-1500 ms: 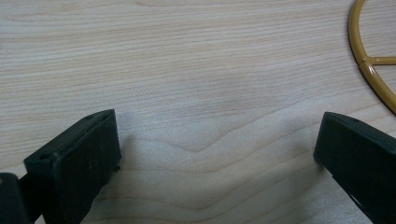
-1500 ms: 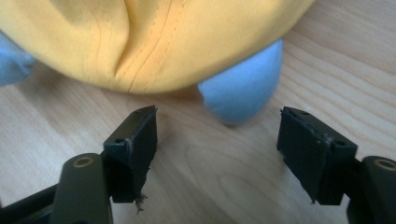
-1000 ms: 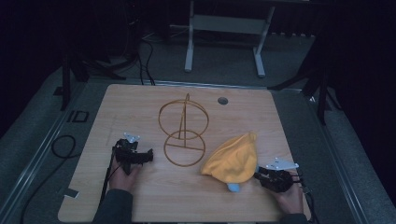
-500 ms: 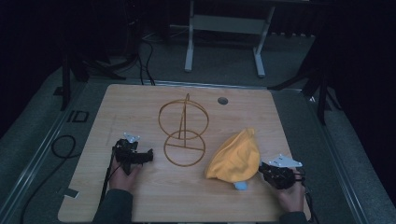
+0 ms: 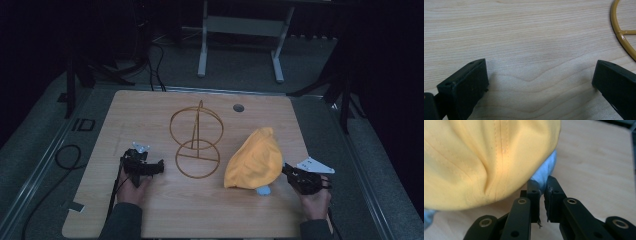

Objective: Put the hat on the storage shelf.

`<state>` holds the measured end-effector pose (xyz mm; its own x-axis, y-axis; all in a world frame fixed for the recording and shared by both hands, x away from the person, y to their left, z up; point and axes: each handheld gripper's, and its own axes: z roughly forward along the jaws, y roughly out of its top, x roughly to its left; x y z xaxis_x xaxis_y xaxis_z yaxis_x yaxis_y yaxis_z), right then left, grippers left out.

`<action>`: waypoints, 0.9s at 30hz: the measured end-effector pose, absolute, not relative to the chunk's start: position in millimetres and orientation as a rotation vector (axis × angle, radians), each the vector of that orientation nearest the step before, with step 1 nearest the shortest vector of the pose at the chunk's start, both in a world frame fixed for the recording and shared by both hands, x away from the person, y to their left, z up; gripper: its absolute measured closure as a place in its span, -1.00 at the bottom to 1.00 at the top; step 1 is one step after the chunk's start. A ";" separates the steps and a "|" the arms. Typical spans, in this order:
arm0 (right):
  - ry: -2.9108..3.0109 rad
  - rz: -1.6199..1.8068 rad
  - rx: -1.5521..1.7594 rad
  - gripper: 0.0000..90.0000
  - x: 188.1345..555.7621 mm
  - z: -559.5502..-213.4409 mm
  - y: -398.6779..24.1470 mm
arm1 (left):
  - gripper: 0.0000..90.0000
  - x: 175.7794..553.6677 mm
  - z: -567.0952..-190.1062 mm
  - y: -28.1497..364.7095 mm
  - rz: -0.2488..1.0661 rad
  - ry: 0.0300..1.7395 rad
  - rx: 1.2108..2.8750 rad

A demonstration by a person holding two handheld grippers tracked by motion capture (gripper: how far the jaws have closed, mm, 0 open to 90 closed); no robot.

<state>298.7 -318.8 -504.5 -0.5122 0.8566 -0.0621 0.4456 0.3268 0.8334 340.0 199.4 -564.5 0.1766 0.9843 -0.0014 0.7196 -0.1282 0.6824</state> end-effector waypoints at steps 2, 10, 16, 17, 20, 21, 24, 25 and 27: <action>2.085 1.092 1.129 0.86 300.8 -497.3 -319.5 | -0.99 340.0 -564.5 199.4 0.629 1.600 1.910; 2.041 1.115 1.069 0.87 307.7 -465.8 -320.6 | -0.99 340.0 -564.5 199.4 0.629 1.600 1.910; 2.026 1.111 1.027 0.88 311.5 -443.3 -322.5 | -0.99 340.0 -564.6 199.2 0.629 1.601 1.907; 2.022 1.111 1.020 0.88 311.5 -439.5 -322.7 | -0.99 340.0 -564.6 199.3 0.629 1.600 1.907; 2.008 1.100 0.998 0.88 310.8 -429.0 -323.4 | -0.99 340.0 -564.6 199.2 0.629 1.601 1.907; 2.003 1.101 0.993 0.88 310.1 -421.8 -325.7 | -0.99 340.0 -564.6 199.3 0.630 1.600 1.907; 2.002 1.084 0.987 0.87 309.6 -415.9 -328.1 | -0.99 340.0 -564.6 199.3 0.629 1.600 1.907; 2.002 1.084 0.987 0.87 309.6 -415.9 -328.1 | -0.99 340.0 -564.6 199.3 0.629 1.600 1.908; 2.011 1.070 0.986 0.87 310.2 -415.5 -329.1 | -0.99 340.0 -564.6 199.3 0.629 1.600 1.908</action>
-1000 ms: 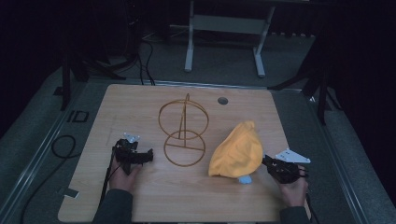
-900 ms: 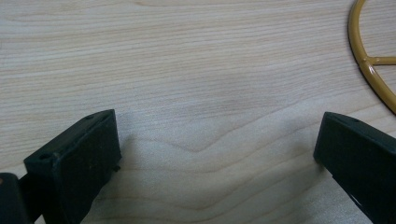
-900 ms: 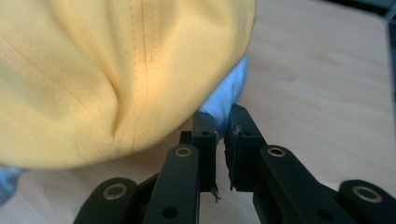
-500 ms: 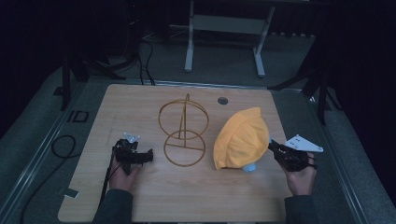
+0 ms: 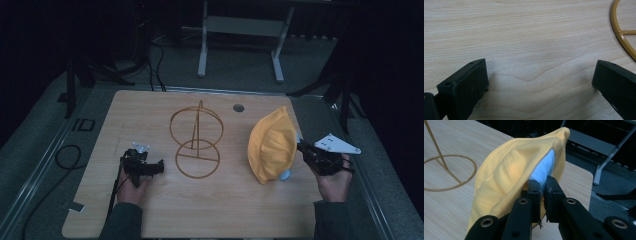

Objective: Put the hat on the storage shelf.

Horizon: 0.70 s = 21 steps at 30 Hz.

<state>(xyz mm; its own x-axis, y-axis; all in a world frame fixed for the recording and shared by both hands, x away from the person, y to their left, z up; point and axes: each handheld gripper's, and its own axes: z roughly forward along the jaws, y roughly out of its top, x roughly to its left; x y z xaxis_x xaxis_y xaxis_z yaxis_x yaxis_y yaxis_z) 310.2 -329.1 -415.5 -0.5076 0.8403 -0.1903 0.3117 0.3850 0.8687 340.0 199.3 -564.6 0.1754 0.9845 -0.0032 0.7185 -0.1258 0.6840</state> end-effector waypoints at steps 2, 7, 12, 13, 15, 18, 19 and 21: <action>2.027 1.057 0.990 0.87 311.6 -417.5 -329.2 | -0.99 340.0 -564.6 199.3 0.629 1.600 1.908; 2.053 1.041 1.003 0.86 318.3 -423.3 -325.3 | -0.99 340.0 -564.6 199.3 0.630 1.599 1.908; 2.100 1.030 0.981 0.82 331.4 -421.2 -311.7 | -0.99 340.0 -564.6 199.3 0.629 1.600 1.908; 2.100 1.030 0.981 0.82 331.4 -421.2 -311.7 | -0.99 340.0 -564.6 199.3 0.629 1.600 1.908; 2.125 1.023 0.978 0.76 338.1 -420.7 -306.2 | -0.99 340.0 -564.6 199.3 0.629 1.600 1.908; 2.156 0.991 0.968 0.68 346.5 -420.9 -296.7 | -0.99 340.0 -564.6 199.3 0.629 1.600 1.908; 2.164 0.977 0.958 0.66 348.3 -421.7 -293.9 | -0.99 340.0 -564.6 199.3 0.629 1.600 1.908; 2.179 0.945 0.969 0.51 352.3 -424.8 -287.6 | -0.99 340.1 -564.7 199.2 0.629 1.601 1.905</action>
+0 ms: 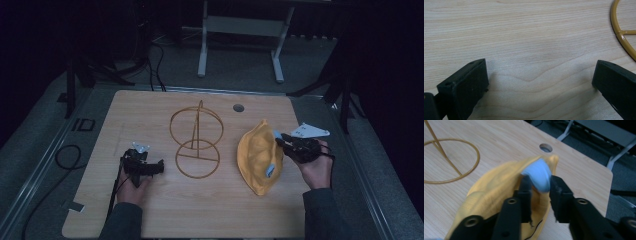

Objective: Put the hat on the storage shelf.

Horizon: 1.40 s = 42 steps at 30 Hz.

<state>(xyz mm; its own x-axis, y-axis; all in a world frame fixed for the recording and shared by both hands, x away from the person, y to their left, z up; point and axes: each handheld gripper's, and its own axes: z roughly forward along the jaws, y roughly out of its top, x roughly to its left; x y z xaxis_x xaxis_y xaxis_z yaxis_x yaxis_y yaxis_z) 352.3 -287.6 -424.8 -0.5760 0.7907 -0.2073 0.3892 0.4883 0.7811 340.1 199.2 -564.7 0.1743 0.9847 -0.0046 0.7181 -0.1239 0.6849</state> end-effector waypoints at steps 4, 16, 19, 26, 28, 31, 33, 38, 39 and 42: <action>2.173 0.980 1.000 0.45 353.7 -423.9 -287.3 | -0.99 340.1 -564.6 199.2 0.629 1.601 1.905; 2.177 1.011 1.080 0.11 347.6 -411.1 -275.2 | -0.99 340.0 -564.5 199.3 0.628 1.600 1.908; 2.220 0.995 1.089 0.07 348.1 -413.6 -267.1 | -0.99 340.0 -564.5 199.3 0.628 1.600 1.909; 2.276 0.937 1.092 0.11 353.0 -421.6 -258.7 | -0.99 340.0 -564.7 199.2 0.629 1.601 1.905; 2.280 0.928 1.120 0.12 355.8 -424.2 -258.6 | -0.99 340.0 -564.6 199.3 0.628 1.600 1.908; 2.316 0.899 1.153 0.12 359.6 -428.9 -257.6 | -0.99 340.0 -564.5 199.4 0.627 1.600 1.909; 2.351 0.845 1.164 0.17 362.3 -432.8 -254.8 | -0.99 340.0 -564.5 199.4 0.628 1.600 1.910; 2.374 0.851 1.185 0.71 364.9 -433.5 -253.7 | -0.99 340.0 -564.5 199.4 0.628 1.600 1.909; 2.370 0.843 1.183 0.79 365.6 -433.3 -254.0 | -0.99 340.0 -564.5 199.4 0.628 1.600 1.909; 2.369 0.831 1.174 0.87 366.8 -431.7 -254.6 | -0.99 340.0 -564.5 199.4 0.628 1.600 1.909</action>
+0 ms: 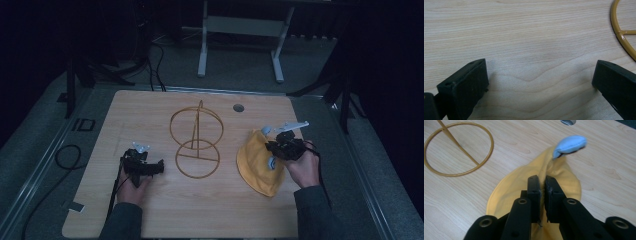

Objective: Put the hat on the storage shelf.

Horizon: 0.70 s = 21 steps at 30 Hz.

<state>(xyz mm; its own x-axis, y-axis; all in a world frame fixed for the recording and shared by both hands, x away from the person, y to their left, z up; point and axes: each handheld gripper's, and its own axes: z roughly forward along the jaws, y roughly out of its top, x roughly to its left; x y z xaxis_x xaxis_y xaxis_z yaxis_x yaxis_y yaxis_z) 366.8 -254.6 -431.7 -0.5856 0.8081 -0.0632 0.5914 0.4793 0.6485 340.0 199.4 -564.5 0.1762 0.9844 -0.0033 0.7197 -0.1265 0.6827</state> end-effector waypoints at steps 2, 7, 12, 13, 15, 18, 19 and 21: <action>2.373 0.823 1.161 0.88 367.0 -429.9 -254.2 | -0.99 340.0 -564.4 199.4 0.627 1.600 1.910; 2.383 0.799 1.121 0.88 367.1 -425.3 -252.6 | -0.99 340.1 -564.6 199.2 0.628 1.601 1.906; 2.397 0.790 1.092 0.88 367.9 -421.2 -251.3 | -0.99 340.0 -564.6 199.2 0.628 1.601 1.906; 2.398 0.789 1.087 0.88 367.9 -420.2 -250.9 | -0.99 340.1 -564.6 199.2 0.628 1.601 1.906; 2.402 0.785 1.077 0.88 367.9 -417.9 -250.1 | -0.99 340.0 -564.6 199.2 0.628 1.601 1.906; 2.408 0.800 1.055 0.89 368.4 -414.5 -249.2 | -0.99 340.1 -564.5 199.3 0.629 1.600 1.908; 2.410 0.797 1.050 0.89 368.2 -413.2 -248.8 | -0.99 340.1 -564.5 199.3 0.629 1.600 1.907; 2.417 0.797 1.032 0.89 368.4 -410.7 -248.5 | -0.99 340.1 -564.5 199.3 0.629 1.600 1.907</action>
<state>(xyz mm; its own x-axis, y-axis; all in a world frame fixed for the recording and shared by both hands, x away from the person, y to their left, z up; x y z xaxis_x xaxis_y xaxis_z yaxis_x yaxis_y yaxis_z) 368.4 -248.5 -410.7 -0.6514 0.7477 -0.1294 0.5242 0.5667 0.6356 340.1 199.3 -564.5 0.1755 0.9845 -0.0035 0.7184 -0.1257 0.6842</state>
